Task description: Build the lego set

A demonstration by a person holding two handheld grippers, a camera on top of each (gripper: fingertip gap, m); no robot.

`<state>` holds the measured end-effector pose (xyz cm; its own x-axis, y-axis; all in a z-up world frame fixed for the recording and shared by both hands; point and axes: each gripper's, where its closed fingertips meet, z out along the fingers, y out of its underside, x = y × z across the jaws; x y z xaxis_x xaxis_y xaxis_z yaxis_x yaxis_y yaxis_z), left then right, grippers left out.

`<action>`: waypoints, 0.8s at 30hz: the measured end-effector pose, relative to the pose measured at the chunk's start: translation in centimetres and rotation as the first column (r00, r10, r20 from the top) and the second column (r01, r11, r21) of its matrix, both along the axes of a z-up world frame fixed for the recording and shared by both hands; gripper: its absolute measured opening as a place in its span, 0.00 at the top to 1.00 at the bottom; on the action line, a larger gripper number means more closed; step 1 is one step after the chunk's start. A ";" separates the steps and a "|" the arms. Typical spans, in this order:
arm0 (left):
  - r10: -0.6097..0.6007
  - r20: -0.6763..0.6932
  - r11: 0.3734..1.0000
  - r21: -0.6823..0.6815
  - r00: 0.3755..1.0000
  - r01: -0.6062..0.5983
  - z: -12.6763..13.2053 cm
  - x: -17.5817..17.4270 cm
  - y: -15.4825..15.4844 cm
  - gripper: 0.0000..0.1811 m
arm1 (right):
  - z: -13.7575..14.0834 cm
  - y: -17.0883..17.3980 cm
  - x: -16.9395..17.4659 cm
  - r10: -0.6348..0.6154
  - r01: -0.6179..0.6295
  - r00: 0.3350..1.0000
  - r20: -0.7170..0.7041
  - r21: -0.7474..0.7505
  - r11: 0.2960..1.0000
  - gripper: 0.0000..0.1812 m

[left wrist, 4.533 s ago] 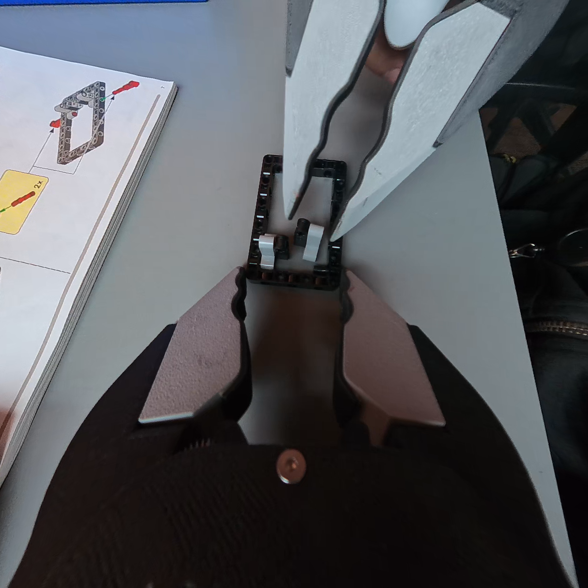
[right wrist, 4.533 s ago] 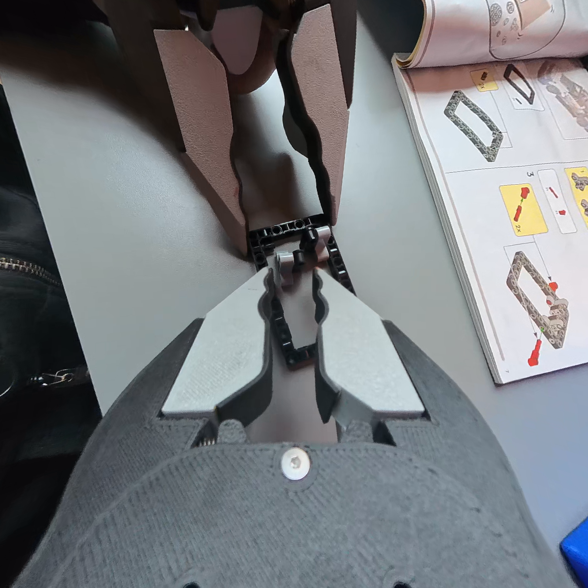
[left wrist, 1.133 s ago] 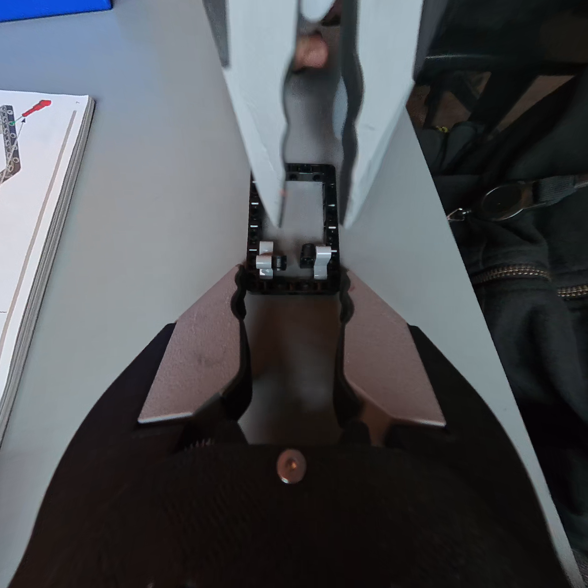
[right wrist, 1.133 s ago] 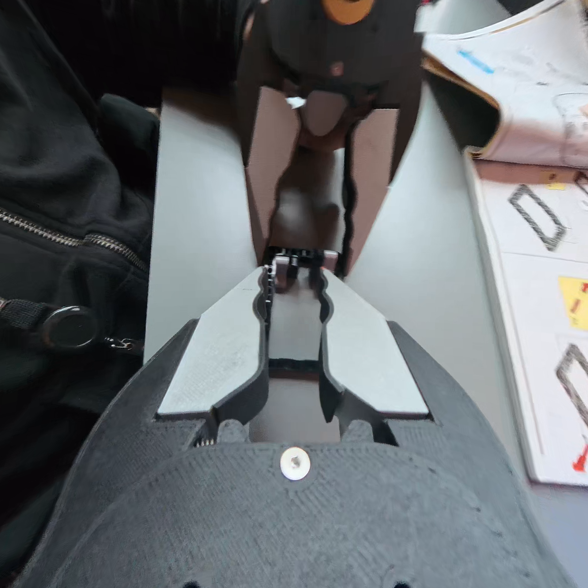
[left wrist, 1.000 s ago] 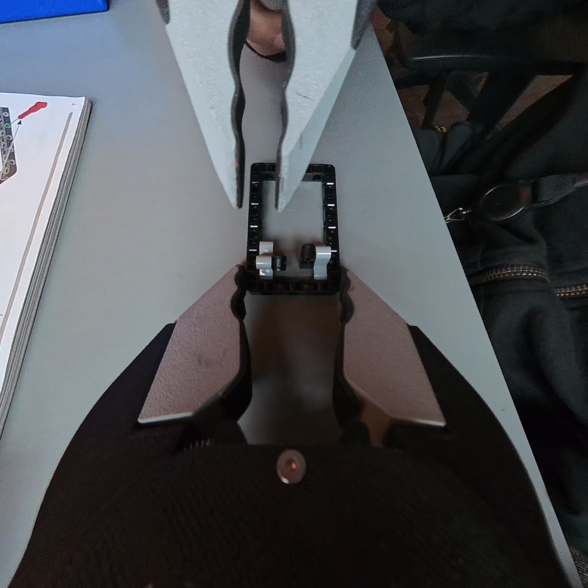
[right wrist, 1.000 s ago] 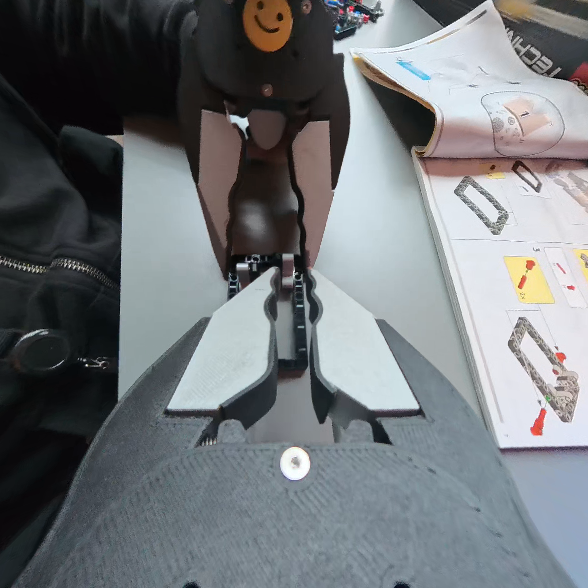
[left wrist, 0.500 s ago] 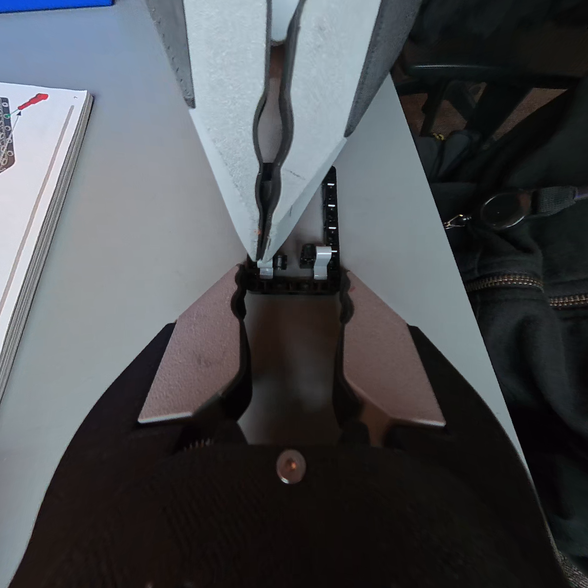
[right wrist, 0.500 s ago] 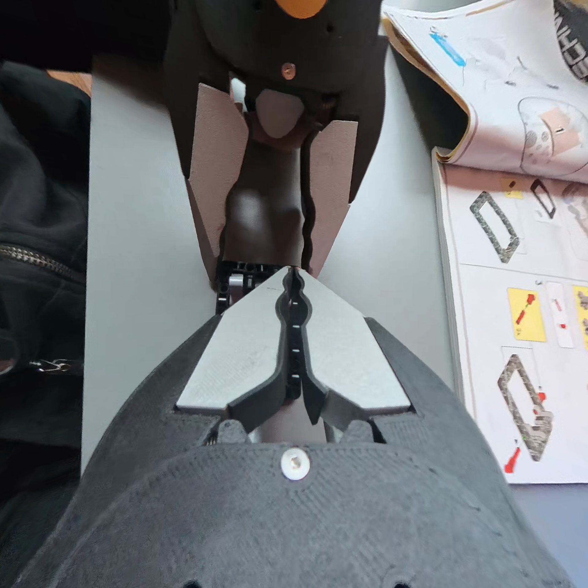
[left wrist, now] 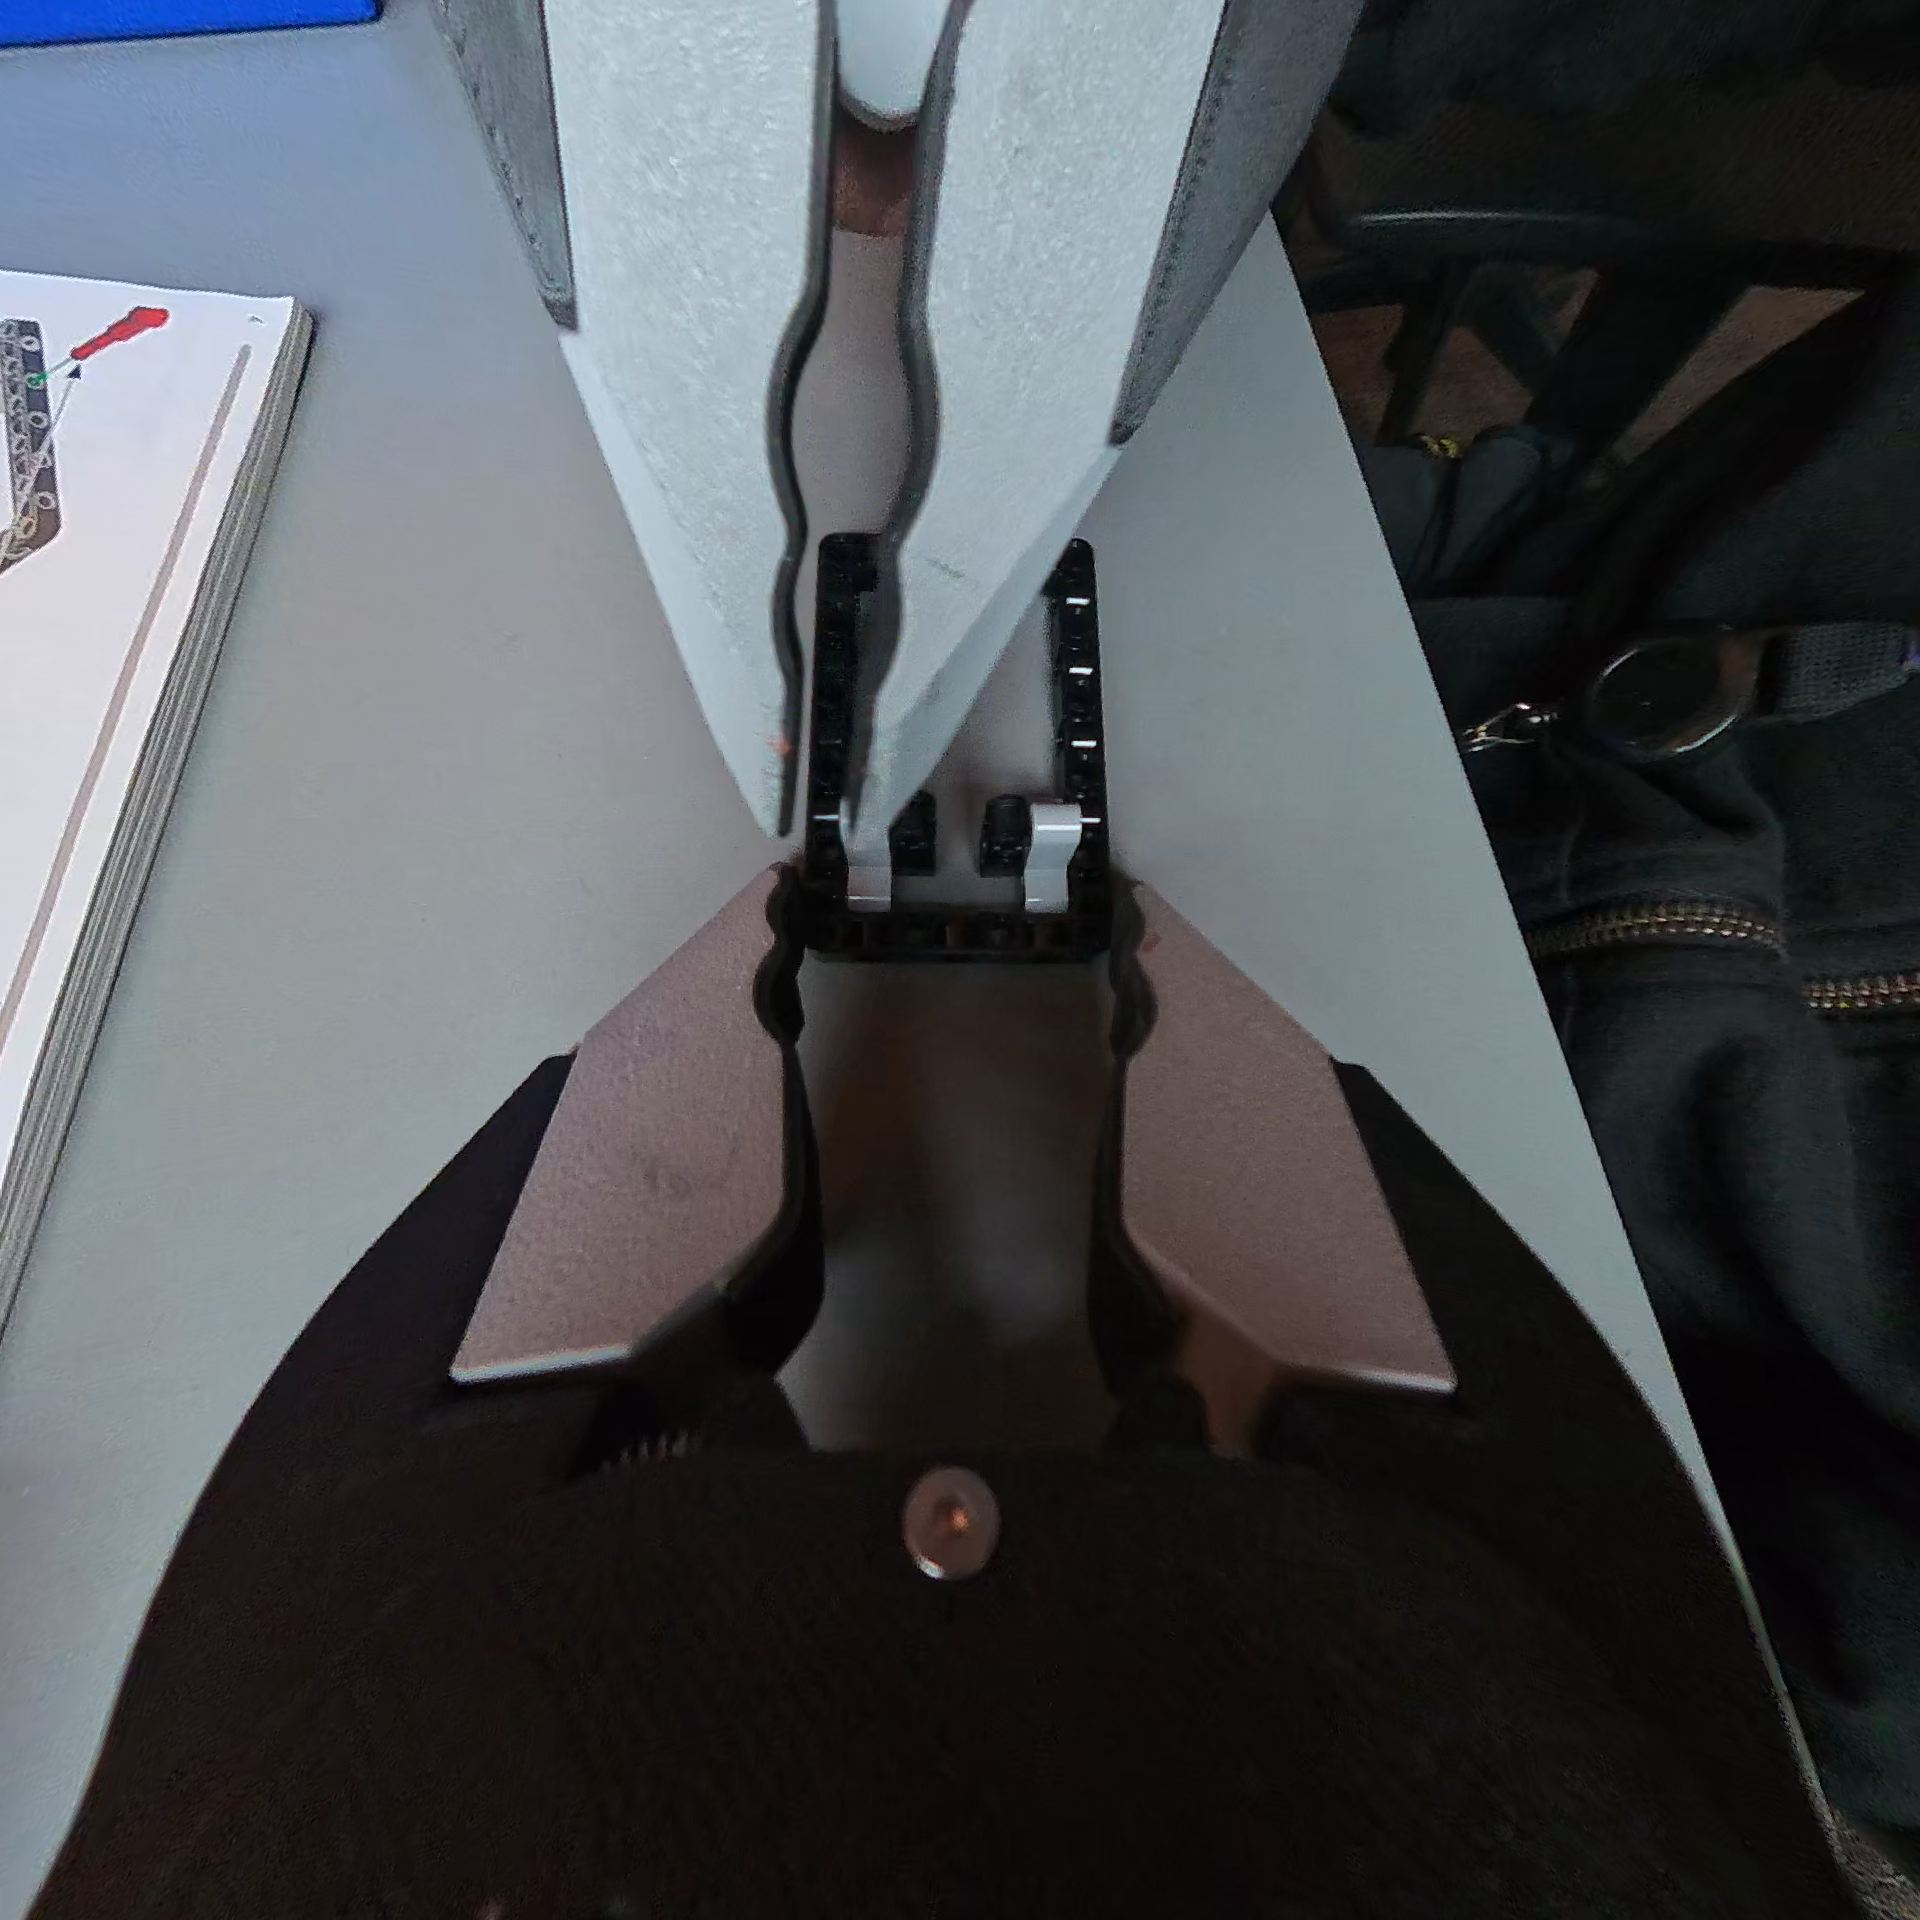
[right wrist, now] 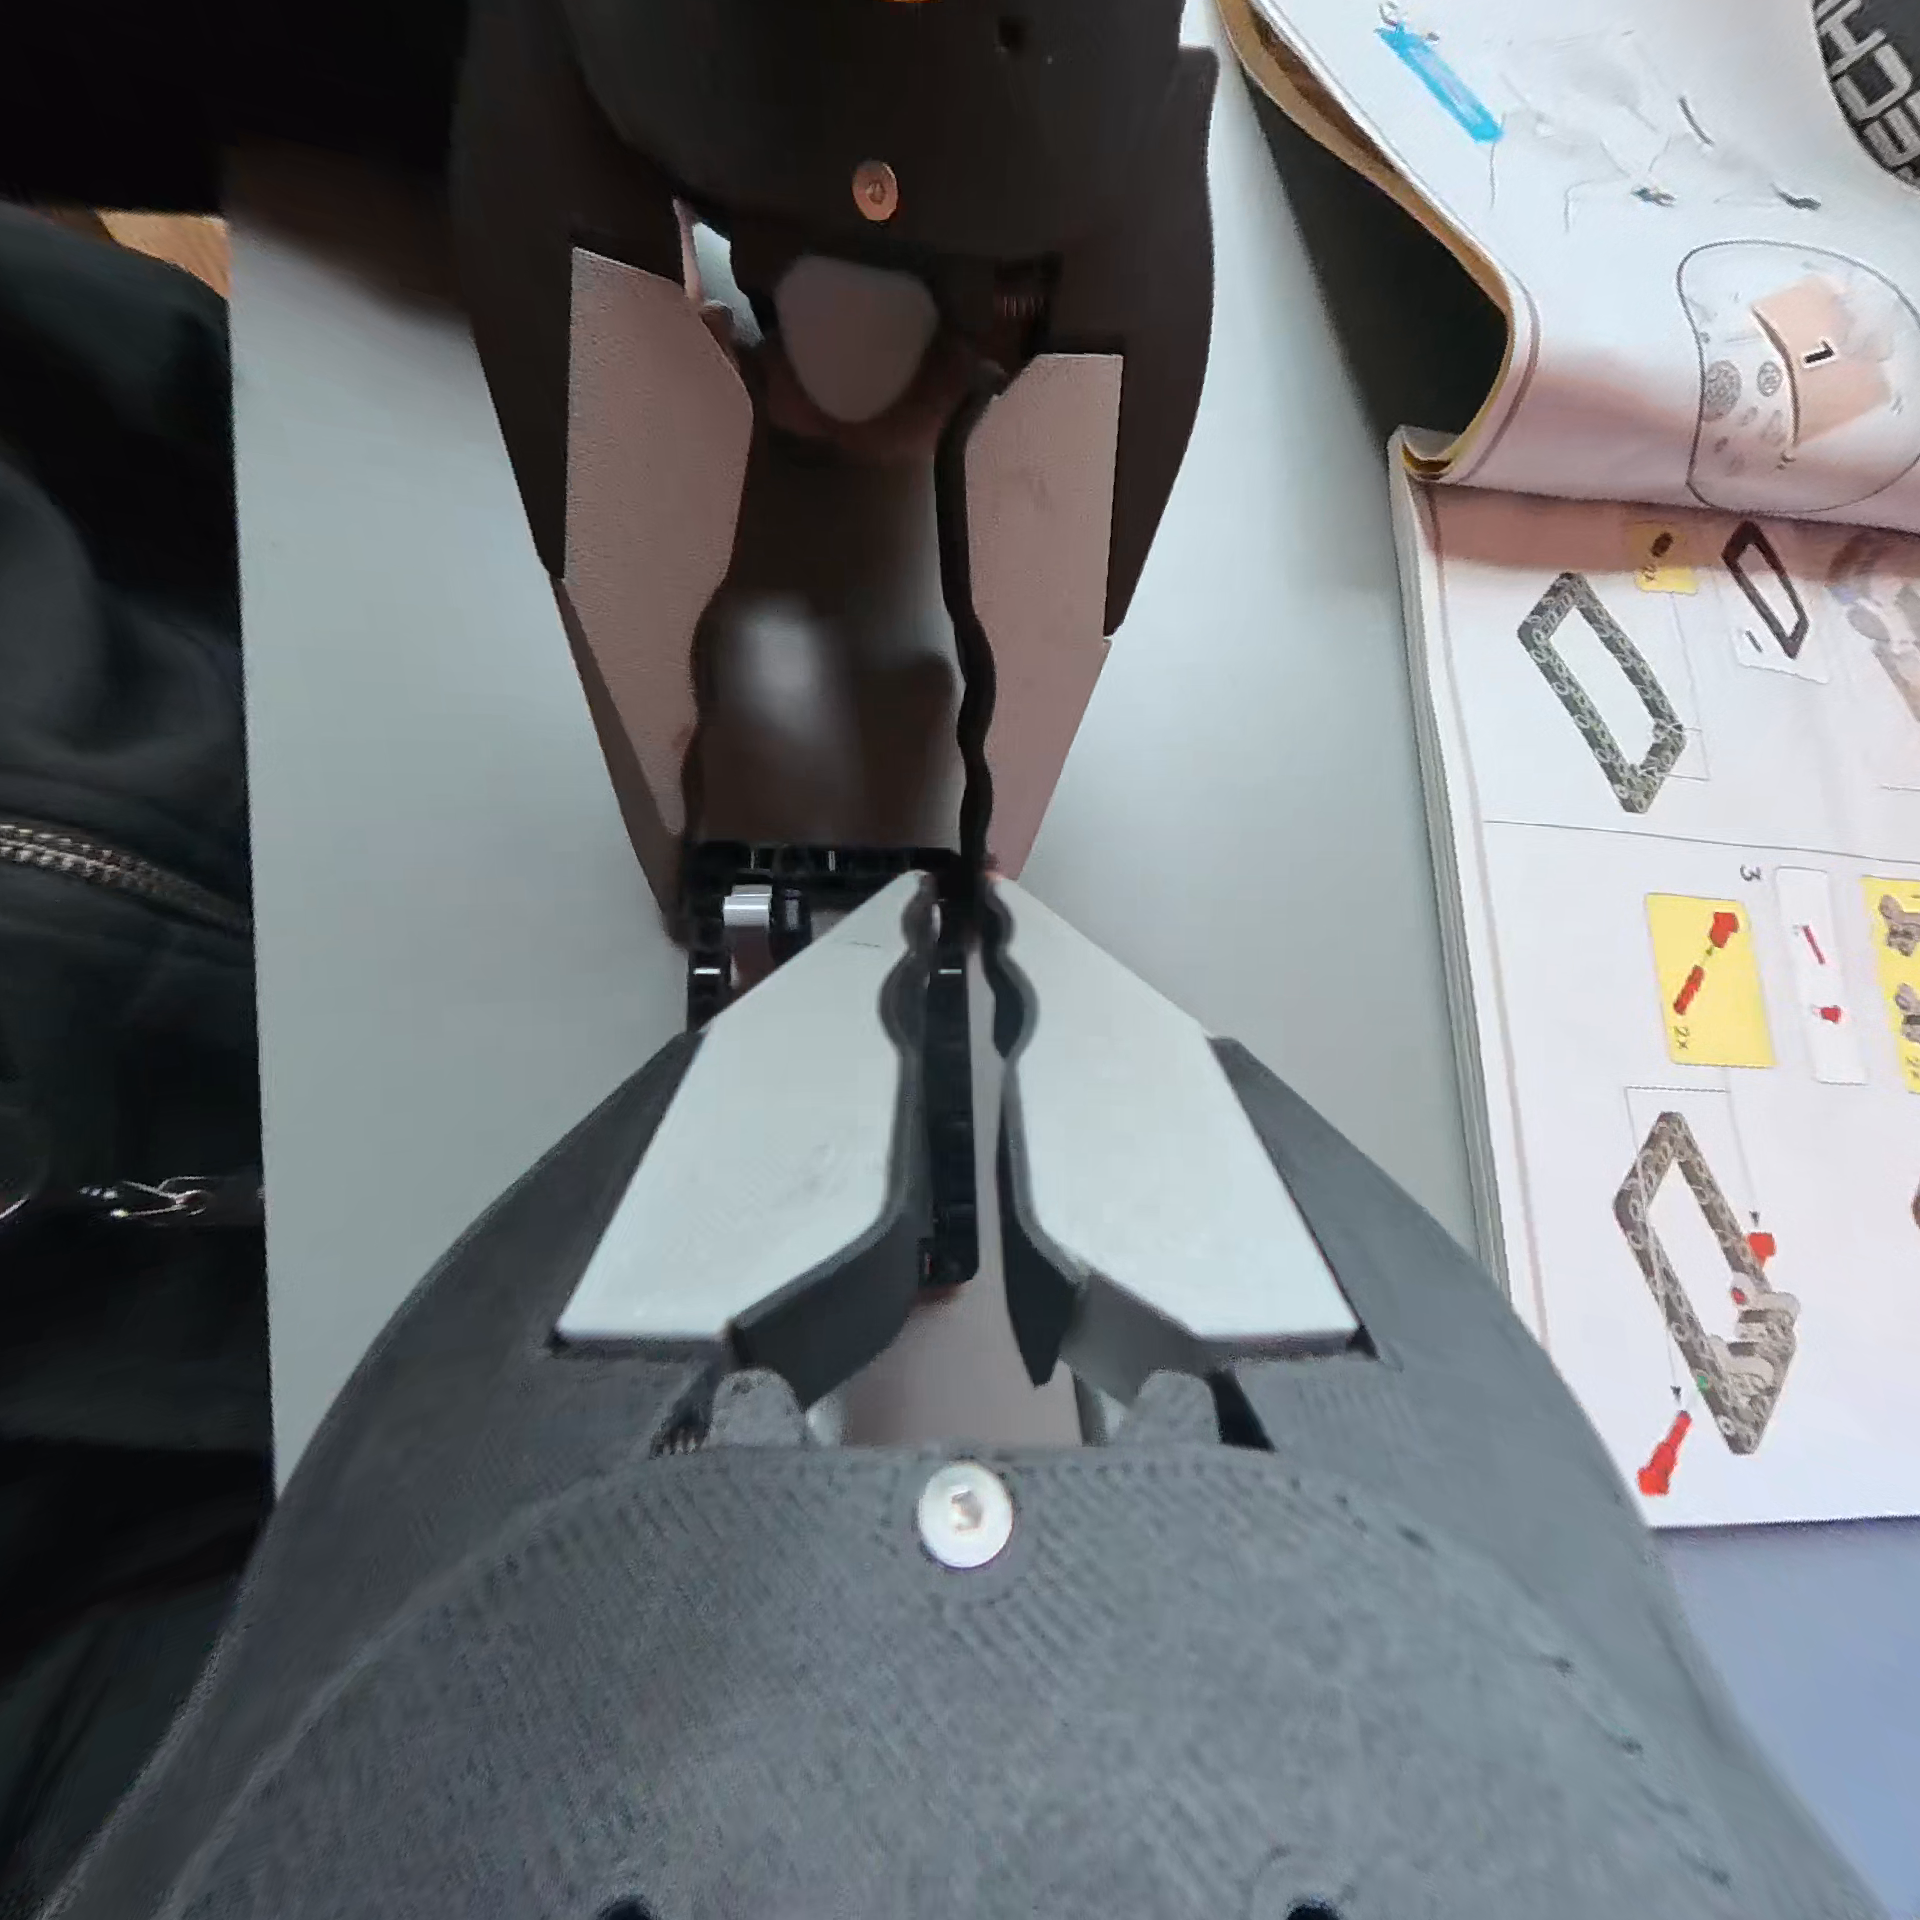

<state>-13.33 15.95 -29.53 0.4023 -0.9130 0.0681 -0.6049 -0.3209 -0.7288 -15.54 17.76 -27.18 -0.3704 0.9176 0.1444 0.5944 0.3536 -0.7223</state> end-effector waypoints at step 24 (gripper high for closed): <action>-0.003 -0.018 1.000 0.025 1.000 0.003 -0.1 -0.1 0.0 0.68 | -2.0 -3.6 2.9 0.160 -0.159 0.987 0.020 -0.056 0.986 0.92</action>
<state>-13.42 15.97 -29.59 0.4005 -0.9155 0.0376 -0.6189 -0.3005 -0.7257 -12.61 14.13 -29.22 -0.5156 0.8526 0.0852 0.5508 0.4060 -0.7292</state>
